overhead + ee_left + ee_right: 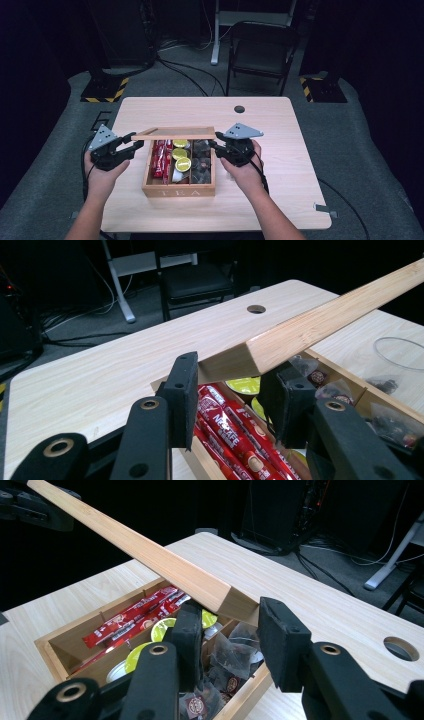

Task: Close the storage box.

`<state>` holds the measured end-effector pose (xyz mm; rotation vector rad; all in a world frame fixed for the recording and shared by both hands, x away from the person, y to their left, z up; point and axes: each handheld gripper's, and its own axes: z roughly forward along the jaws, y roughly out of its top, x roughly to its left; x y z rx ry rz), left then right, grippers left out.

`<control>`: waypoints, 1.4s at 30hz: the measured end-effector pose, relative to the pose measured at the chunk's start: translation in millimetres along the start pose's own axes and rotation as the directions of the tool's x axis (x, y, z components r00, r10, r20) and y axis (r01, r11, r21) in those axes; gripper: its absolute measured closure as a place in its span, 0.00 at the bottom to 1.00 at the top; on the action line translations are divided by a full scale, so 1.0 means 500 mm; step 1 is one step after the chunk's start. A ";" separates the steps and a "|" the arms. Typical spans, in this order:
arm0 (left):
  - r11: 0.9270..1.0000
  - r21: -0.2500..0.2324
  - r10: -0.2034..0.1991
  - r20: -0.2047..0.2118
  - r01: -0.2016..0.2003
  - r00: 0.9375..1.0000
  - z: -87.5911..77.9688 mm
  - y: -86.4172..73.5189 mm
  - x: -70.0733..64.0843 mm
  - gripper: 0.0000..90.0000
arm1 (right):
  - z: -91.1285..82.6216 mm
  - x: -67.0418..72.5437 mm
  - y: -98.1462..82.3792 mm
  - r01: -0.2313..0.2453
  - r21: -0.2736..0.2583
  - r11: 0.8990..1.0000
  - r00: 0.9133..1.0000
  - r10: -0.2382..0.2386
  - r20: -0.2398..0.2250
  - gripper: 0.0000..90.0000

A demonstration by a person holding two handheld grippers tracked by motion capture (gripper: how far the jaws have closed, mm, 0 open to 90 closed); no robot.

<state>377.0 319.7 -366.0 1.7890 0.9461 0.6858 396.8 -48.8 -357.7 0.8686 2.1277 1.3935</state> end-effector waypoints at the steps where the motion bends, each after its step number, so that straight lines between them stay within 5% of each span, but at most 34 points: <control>1: 1.000 0.006 0.002 -0.003 -0.002 1.000 0.000 0.001 -0.001 0.67 | 0.000 0.000 0.000 -0.003 0.002 1.000 1.000 0.003 -0.004 0.70; 19: 0.999 0.046 0.011 -0.031 -0.010 0.999 -0.005 -0.001 -0.017 0.67 | -0.004 0.004 -0.017 0.012 -0.012 1.000 1.000 -0.012 -0.014 0.70; 42: 0.998 0.066 0.019 -0.010 -0.018 1.000 -0.015 -0.021 -0.023 0.67 | -0.010 0.017 -0.034 0.031 0.019 0.999 0.999 -0.031 -0.012 0.70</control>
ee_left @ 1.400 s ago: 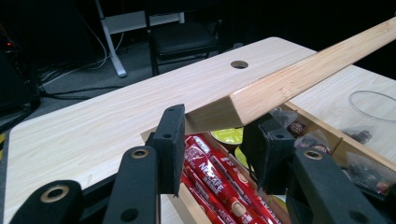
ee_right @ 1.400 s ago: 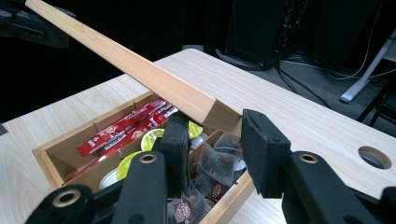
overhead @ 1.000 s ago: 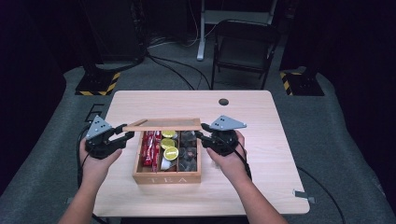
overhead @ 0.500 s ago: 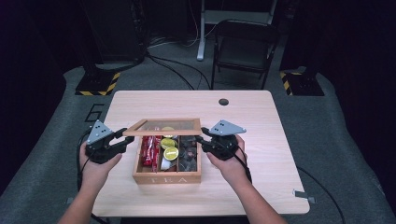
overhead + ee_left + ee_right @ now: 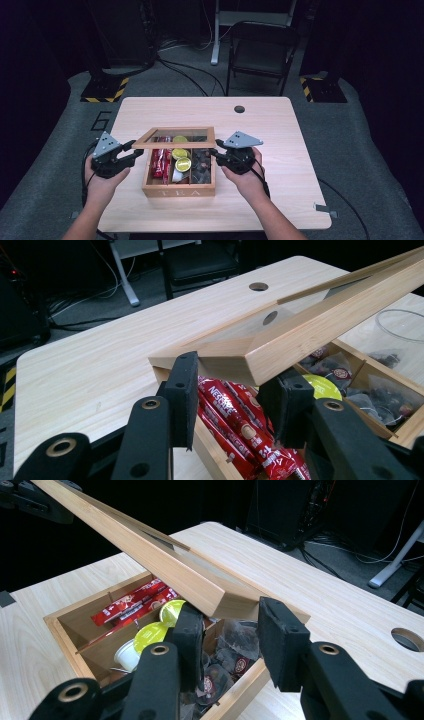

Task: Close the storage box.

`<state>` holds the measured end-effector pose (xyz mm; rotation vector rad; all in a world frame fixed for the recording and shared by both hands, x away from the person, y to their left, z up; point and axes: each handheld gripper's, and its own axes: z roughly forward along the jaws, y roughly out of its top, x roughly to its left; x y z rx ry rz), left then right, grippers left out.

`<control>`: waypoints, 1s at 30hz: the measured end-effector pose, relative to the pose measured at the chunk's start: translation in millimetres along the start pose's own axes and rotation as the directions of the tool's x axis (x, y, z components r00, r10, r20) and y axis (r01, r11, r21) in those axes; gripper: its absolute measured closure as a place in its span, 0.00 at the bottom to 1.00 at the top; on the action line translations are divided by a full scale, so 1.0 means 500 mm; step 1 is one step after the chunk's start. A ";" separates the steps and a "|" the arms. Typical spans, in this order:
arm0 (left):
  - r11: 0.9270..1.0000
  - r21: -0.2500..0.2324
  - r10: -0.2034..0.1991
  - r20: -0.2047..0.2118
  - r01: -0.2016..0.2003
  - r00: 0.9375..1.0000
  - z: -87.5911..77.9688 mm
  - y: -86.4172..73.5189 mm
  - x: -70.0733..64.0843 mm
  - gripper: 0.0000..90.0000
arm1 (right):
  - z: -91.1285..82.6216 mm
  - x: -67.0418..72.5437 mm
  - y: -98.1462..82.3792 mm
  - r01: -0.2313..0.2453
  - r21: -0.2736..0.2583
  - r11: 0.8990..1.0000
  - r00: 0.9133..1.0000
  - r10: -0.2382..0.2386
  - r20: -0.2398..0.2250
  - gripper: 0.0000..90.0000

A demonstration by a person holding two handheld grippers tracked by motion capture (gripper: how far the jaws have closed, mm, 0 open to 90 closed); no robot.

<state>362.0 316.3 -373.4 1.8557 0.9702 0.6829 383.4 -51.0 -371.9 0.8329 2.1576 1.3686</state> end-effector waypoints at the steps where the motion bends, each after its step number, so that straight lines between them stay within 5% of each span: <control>1: 1.000 0.000 0.000 0.000 0.000 1.000 0.000 0.000 0.000 0.67 | 0.000 0.000 -0.001 0.000 -0.002 1.000 1.000 0.000 0.000 0.70; 25: 0.999 0.003 0.039 0.026 -0.039 0.999 -0.024 -0.021 -0.013 0.67 | -0.003 0.008 -0.021 0.006 0.014 1.000 1.000 -0.006 -0.016 0.70; 30: 0.999 0.010 0.049 0.028 -0.049 0.998 -0.028 -0.028 -0.017 0.66 | -0.005 0.008 -0.030 -0.023 0.027 0.999 0.999 0.024 -0.037 0.71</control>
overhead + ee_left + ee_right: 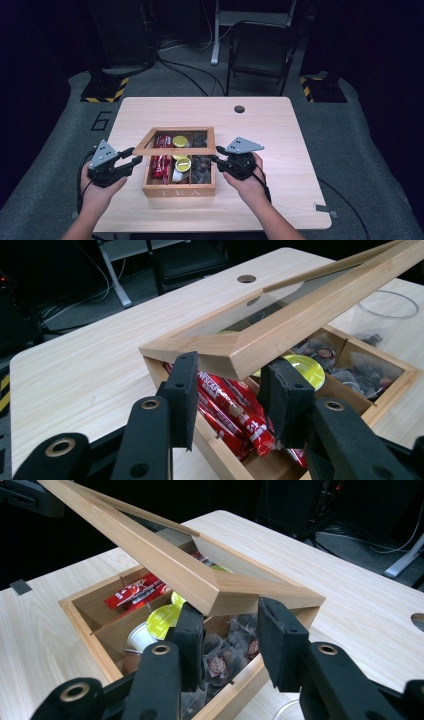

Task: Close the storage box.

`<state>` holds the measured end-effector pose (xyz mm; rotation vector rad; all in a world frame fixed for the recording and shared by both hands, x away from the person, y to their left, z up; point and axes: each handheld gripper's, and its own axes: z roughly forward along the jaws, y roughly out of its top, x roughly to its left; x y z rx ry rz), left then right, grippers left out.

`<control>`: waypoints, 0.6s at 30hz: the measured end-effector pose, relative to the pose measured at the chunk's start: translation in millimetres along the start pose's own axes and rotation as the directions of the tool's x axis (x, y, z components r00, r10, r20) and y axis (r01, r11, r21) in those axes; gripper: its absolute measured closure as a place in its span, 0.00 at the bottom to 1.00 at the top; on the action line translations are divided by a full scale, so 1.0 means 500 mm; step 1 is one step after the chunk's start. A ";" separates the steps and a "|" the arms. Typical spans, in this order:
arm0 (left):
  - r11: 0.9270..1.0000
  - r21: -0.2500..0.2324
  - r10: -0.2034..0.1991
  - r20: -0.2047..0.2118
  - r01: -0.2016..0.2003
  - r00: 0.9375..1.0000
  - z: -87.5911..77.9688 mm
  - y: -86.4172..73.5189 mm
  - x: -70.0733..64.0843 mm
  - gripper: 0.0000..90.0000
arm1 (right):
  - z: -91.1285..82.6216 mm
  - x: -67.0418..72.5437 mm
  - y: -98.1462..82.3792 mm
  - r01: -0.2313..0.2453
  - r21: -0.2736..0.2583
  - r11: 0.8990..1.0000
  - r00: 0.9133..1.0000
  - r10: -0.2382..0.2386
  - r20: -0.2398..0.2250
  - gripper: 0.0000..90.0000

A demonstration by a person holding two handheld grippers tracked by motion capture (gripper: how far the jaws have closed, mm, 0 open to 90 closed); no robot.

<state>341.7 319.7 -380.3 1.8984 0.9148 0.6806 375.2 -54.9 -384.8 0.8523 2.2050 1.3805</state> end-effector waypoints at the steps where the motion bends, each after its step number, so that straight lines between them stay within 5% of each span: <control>1: 1.000 0.000 0.000 0.000 0.000 1.000 0.000 0.000 0.000 0.66 | -0.001 0.002 -0.001 -0.007 0.002 1.000 1.000 0.007 0.004 0.71; 18: 1.000 0.007 -0.012 0.016 0.012 1.000 -0.007 -0.026 -0.015 0.65 | -0.008 0.019 -0.030 0.020 0.003 1.000 1.000 -0.020 -0.003 0.72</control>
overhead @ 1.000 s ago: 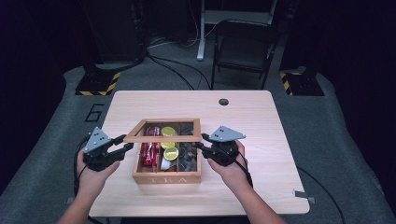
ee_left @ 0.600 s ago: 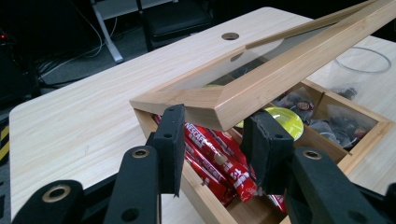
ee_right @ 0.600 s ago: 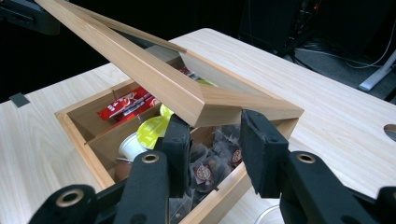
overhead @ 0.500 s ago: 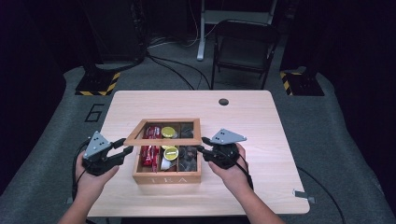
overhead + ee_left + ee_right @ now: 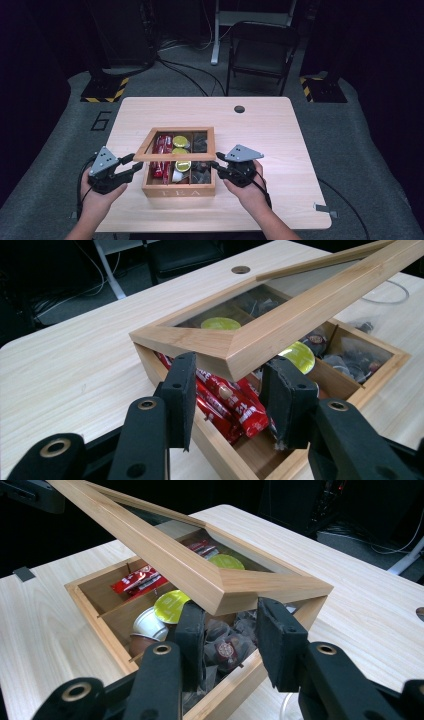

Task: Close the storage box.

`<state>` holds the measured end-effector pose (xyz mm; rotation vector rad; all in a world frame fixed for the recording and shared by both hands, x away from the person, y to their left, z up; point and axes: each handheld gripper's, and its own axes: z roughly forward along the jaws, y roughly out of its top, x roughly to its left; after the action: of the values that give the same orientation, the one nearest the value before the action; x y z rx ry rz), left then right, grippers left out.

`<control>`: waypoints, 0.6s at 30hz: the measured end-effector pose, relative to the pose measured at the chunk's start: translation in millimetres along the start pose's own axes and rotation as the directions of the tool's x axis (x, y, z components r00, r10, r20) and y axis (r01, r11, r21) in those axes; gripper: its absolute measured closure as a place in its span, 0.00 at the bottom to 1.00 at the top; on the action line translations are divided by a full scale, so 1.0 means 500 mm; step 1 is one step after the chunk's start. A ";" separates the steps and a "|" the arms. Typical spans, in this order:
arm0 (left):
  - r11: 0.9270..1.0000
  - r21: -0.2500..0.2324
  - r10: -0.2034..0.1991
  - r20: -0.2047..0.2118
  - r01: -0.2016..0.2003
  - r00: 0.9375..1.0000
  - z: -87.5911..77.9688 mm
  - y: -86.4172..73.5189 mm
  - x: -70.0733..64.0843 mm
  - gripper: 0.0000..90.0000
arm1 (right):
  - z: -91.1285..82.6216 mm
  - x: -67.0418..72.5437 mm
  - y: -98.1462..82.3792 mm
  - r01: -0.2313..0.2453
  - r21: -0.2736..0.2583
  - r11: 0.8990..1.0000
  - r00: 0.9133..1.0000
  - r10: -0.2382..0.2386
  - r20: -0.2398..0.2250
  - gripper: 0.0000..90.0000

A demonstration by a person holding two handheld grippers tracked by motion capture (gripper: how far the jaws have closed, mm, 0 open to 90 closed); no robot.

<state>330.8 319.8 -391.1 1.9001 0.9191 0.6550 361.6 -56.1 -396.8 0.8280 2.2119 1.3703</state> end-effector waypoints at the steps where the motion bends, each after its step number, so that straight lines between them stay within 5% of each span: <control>1: 1.000 0.007 0.009 0.002 -0.009 1.000 -0.002 -0.003 -0.002 0.65 | -0.001 0.002 -0.002 -0.007 -0.001 1.000 1.000 0.007 0.001 0.72; 8: 1.000 0.013 -0.012 0.023 0.012 1.000 -0.002 -0.020 -0.004 0.65 | -0.004 0.009 -0.016 0.011 0.003 1.000 1.000 -0.011 -0.008 0.72; 18: 0.999 0.041 0.011 0.024 -0.012 1.000 0.002 -0.058 -0.019 0.65 | -0.003 0.025 -0.049 0.011 0.045 0.999 1.000 -0.010 -0.019 0.71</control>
<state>316.2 320.8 -418.1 1.9468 0.9135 0.6231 344.7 -57.0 -418.7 0.8209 2.2661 1.3334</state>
